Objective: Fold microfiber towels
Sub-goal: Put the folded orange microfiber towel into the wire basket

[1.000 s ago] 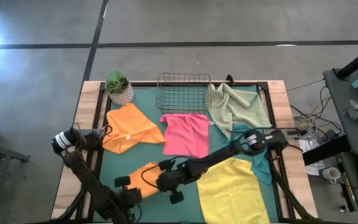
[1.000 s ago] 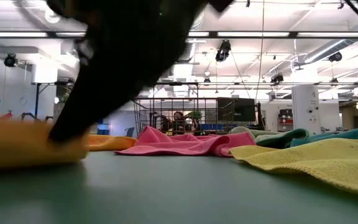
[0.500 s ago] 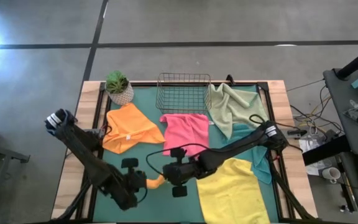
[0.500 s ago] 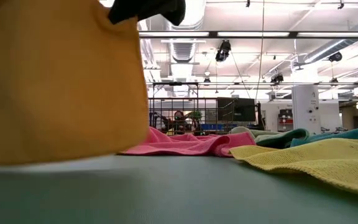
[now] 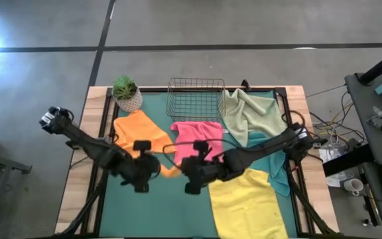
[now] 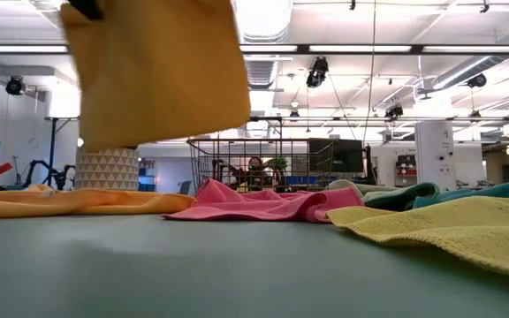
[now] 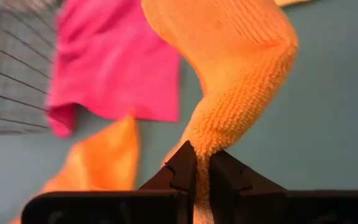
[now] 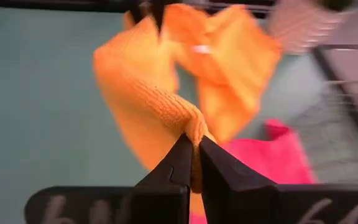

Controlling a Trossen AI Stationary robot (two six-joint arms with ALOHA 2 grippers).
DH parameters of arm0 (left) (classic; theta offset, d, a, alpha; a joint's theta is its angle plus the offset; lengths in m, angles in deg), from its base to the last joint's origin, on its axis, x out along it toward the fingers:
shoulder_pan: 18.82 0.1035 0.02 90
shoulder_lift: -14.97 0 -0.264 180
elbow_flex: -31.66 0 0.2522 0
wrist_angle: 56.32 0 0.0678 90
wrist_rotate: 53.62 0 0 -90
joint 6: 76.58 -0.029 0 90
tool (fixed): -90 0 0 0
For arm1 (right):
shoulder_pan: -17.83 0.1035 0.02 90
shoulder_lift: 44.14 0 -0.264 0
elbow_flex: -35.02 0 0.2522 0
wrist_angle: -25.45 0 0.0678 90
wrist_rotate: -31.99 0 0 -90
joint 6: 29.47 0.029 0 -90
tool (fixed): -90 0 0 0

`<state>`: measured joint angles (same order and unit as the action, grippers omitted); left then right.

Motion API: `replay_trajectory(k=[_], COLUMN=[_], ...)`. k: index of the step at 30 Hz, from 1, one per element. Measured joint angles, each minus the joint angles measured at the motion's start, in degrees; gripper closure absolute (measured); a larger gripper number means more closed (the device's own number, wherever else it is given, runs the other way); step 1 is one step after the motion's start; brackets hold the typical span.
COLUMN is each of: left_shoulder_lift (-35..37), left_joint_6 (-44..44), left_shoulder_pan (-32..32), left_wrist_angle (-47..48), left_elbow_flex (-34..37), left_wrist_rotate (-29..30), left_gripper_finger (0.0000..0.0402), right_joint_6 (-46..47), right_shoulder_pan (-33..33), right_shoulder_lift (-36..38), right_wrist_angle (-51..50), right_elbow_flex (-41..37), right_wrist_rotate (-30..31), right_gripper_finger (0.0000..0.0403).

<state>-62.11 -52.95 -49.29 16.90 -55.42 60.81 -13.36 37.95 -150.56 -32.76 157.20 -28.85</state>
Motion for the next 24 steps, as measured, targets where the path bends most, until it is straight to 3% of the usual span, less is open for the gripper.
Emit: replay_trajectory(k=[14, 24], left_shoulder_lift=[0.2, -0.4], left_joint_6=[-28.5, -42.7], left_shoulder_pan=[21.2, 38.0], left_wrist_angle=[-4.5, -17.5], left_elbow_flex=[-6.0, -6.2], left_wrist_rotate=[5.2, 4.7], left_gripper_finger=[0.0391, 0.0391], right_joint_6=[-6.0, -17.9], right_shoulder_pan=[-11.2, -24.0], right_shoulder_lift=[3.2, 4.9], right_wrist_angle=[-2.2, -2.0], right_elbow_flex=[0.0, 0.0], right_wrist_rotate=[2.5, 2.5], right_gripper_finger=[0.0394, 0.0394])
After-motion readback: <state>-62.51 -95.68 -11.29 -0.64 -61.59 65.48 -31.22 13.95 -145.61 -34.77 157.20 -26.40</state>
